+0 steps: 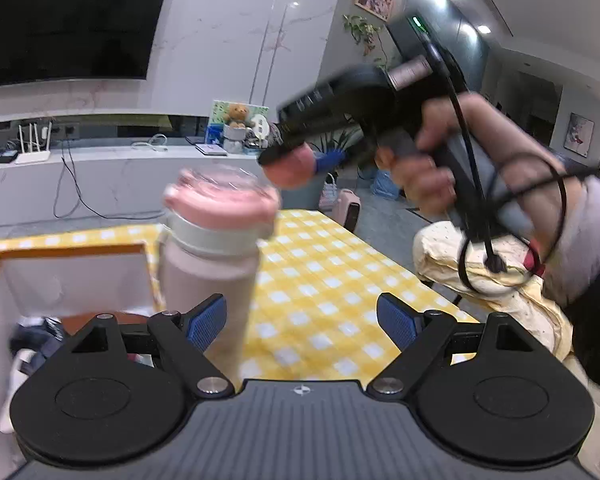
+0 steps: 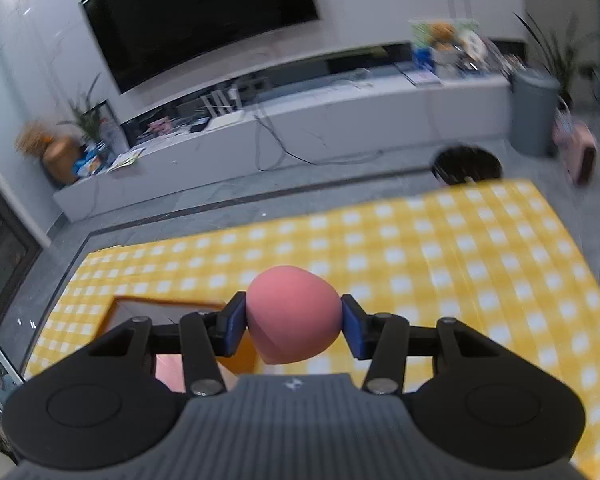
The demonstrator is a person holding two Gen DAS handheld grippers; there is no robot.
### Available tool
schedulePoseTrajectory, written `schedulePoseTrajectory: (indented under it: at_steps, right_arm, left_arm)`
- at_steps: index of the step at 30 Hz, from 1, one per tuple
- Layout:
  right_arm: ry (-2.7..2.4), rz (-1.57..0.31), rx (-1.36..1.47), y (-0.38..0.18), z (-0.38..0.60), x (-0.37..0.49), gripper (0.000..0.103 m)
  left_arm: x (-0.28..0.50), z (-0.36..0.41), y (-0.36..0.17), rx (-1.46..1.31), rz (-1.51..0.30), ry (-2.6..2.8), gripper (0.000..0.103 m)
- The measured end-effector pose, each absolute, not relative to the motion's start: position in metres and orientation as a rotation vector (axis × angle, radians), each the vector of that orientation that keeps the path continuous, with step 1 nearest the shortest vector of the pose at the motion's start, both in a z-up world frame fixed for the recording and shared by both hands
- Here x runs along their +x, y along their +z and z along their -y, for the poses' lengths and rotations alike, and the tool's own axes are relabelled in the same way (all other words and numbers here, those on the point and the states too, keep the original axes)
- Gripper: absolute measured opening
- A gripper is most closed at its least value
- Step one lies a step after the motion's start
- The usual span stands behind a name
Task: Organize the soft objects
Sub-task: 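Carry the pink sponge ball over the orange box with the right tool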
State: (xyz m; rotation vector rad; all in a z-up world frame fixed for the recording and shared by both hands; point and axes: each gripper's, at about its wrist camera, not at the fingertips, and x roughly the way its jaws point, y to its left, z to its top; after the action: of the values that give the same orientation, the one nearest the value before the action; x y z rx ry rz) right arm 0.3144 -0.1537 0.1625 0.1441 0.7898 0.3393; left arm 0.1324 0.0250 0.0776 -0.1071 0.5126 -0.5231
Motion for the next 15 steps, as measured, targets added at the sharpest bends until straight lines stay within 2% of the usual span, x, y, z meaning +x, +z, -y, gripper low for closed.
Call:
schedulePoseTrajectory:
  at_steps: [7,15]
  right_arm:
    - [0.451,-0.790,-0.023,0.198,0.058,0.336,0.049]
    - [0.430,-0.932,-0.088,0.163,-0.023,0.361,0.049]
  left_arm:
    - [0.150,-0.072,0.086,-0.159,-0.502,-0.425,0.099]
    - [0.170,-0.134,0.071,-0.166,-0.546,-0.255,0.099]
